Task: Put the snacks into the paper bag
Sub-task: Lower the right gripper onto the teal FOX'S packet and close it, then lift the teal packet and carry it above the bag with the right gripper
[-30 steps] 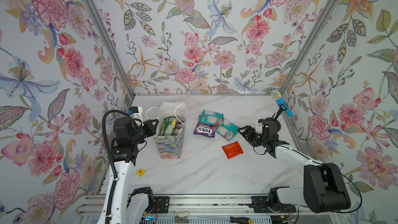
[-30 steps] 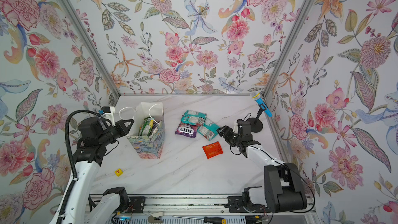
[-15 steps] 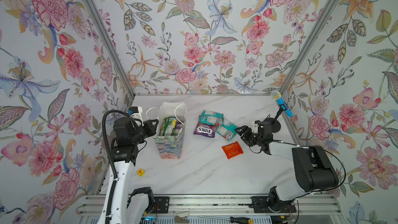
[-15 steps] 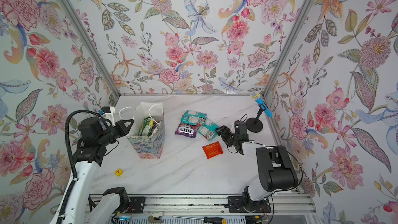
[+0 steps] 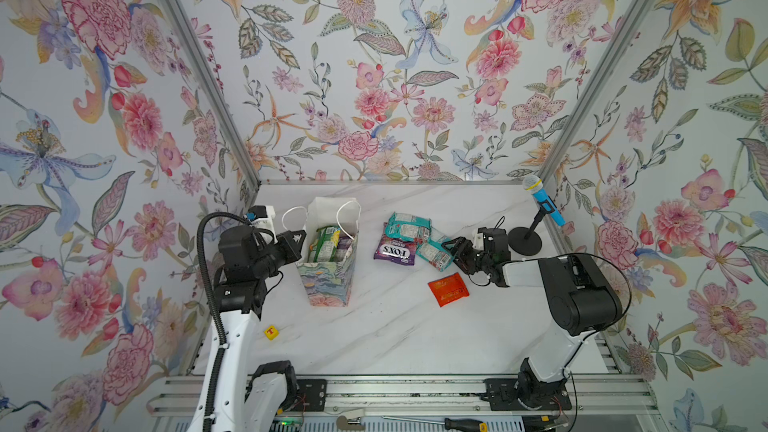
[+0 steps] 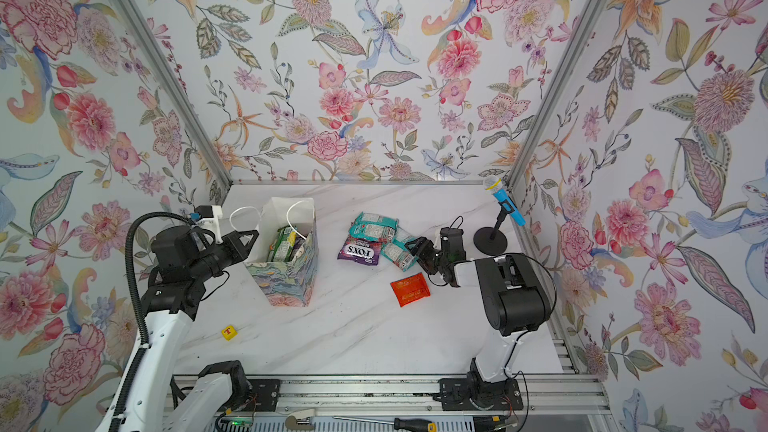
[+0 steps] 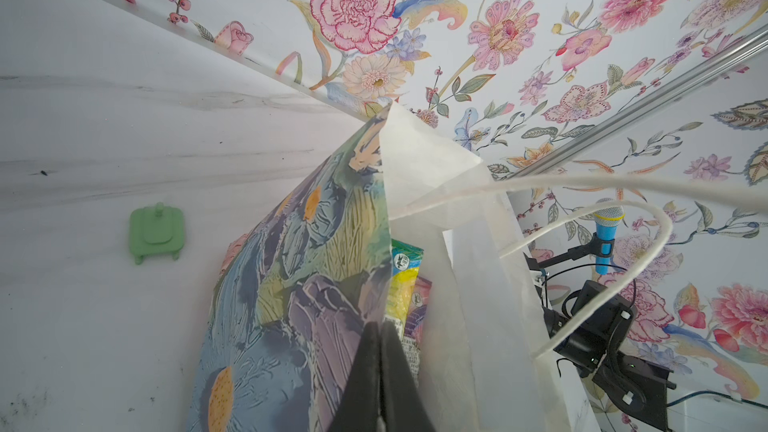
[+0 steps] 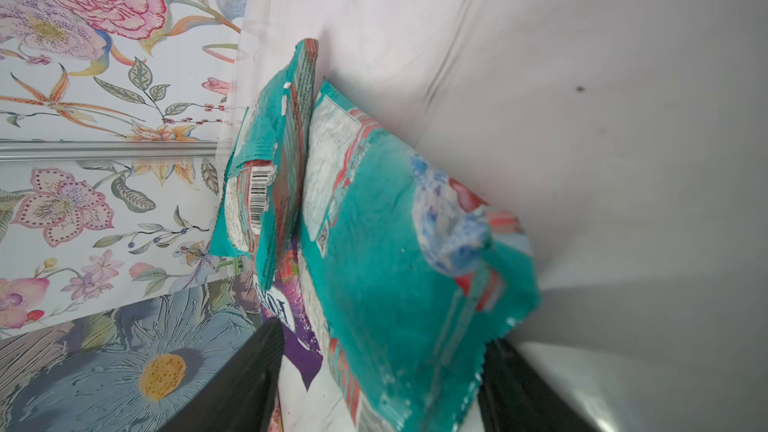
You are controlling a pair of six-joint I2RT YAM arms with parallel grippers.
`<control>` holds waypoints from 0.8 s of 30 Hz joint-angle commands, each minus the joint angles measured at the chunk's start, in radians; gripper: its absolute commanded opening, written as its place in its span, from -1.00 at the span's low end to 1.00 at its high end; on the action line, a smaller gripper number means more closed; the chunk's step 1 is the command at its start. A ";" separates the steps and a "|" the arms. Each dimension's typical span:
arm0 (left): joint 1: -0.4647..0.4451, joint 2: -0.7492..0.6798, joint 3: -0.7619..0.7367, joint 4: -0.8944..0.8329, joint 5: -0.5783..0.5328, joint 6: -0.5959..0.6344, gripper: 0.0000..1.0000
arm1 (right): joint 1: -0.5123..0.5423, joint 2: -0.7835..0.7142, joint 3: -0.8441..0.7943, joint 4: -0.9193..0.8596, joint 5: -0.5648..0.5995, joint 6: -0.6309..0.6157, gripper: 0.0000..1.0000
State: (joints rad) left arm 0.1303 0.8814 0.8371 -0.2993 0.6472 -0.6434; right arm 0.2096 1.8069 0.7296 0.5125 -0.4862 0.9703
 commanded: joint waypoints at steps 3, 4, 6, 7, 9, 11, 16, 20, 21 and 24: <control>-0.003 -0.015 0.029 -0.001 0.008 0.025 -0.91 | 0.011 0.057 0.028 0.053 0.017 0.043 0.20; -0.003 -0.015 0.031 -0.004 0.007 0.024 -0.91 | 0.012 0.063 0.030 0.056 0.021 0.044 0.08; -0.004 -0.016 0.033 -0.007 0.006 0.026 -0.91 | 0.013 0.062 0.026 0.057 0.027 0.041 -0.20; -0.004 -0.017 0.033 -0.009 0.005 0.027 -0.90 | 0.012 0.056 0.023 0.051 0.032 0.035 -0.35; -0.003 -0.016 0.033 -0.009 0.004 0.027 -0.91 | 0.011 0.037 0.015 0.035 0.043 0.019 -0.62; -0.004 -0.016 0.033 -0.008 0.004 0.025 -0.91 | 0.010 0.007 0.008 0.008 0.054 -0.003 -0.79; -0.002 -0.014 0.033 -0.004 0.005 0.024 -0.91 | 0.011 -0.105 -0.001 -0.120 0.104 -0.094 -0.91; -0.001 -0.012 0.034 -0.004 0.009 0.025 -0.91 | 0.018 -0.220 0.011 -0.259 0.157 -0.176 -0.92; -0.001 -0.014 0.034 -0.004 0.008 0.025 -0.91 | 0.022 -0.250 0.015 -0.297 0.176 -0.197 -0.92; -0.001 -0.017 0.031 -0.003 0.006 0.024 -0.91 | 0.033 -0.336 0.034 -0.396 0.229 -0.253 -0.92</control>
State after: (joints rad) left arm 0.1303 0.8814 0.8375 -0.3130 0.6468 -0.6361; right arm 0.2283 1.5383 0.7380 0.2401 -0.3237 0.8108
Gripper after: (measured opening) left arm 0.048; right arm 0.126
